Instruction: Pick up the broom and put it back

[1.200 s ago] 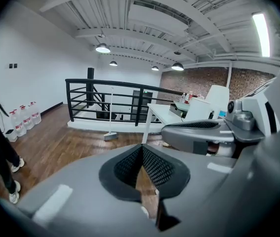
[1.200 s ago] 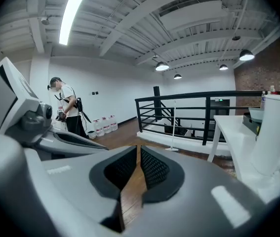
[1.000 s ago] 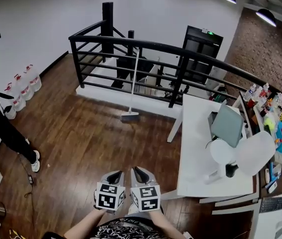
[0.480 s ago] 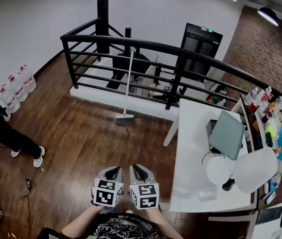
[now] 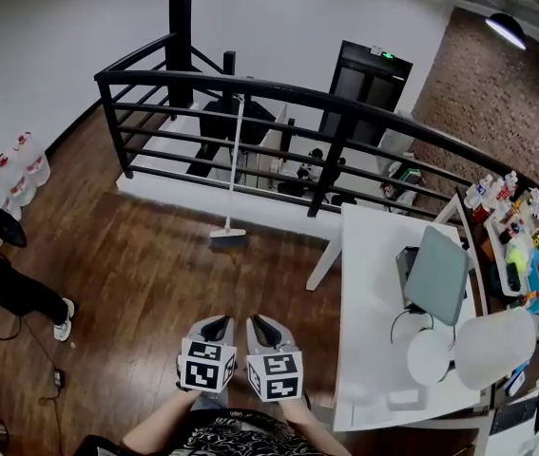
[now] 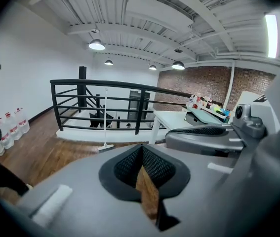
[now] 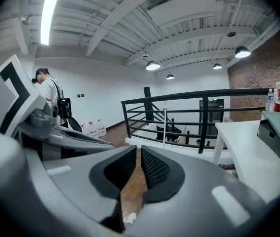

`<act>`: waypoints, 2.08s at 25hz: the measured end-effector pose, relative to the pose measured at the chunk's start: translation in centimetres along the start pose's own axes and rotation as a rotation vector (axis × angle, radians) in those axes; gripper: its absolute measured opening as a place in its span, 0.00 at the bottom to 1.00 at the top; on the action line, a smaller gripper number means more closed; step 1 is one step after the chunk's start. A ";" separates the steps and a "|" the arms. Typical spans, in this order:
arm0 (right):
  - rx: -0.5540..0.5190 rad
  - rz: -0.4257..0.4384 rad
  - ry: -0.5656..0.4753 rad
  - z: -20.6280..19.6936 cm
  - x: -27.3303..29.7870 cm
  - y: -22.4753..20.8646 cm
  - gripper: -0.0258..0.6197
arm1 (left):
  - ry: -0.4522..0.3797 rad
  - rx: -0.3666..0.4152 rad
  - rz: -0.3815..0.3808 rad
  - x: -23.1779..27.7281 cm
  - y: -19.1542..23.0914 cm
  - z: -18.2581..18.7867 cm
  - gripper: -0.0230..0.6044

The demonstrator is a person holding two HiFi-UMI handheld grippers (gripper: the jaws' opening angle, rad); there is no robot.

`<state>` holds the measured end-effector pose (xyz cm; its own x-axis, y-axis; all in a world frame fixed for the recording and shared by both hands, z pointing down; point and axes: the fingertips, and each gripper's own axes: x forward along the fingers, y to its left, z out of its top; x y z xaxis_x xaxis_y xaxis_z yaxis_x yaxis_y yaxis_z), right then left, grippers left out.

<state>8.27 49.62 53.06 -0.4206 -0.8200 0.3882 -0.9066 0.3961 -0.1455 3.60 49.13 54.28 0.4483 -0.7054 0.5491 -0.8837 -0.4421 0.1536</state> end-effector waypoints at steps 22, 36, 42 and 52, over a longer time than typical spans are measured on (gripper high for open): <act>-0.071 -0.054 -0.006 13.8 23.6 0.8 0.04 | -0.089 -0.023 -0.067 11.4 19.0 15.3 0.04; -0.061 -0.014 -0.016 19.1 35.6 -6.1 0.04 | -0.092 -0.021 0.006 22.4 24.9 22.8 0.04; -0.036 0.020 -0.035 23.2 41.1 -11.3 0.04 | -0.089 0.001 0.043 28.6 26.4 28.5 0.04; -0.018 0.040 -0.046 27.1 47.4 -21.4 0.05 | -0.068 0.026 0.059 39.3 25.6 35.0 0.04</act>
<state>6.86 -8.92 49.88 -0.4584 -0.8213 0.3395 -0.8882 0.4363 -0.1438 3.34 -9.30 50.99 0.4046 -0.7663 0.4991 -0.9055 -0.4122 0.1013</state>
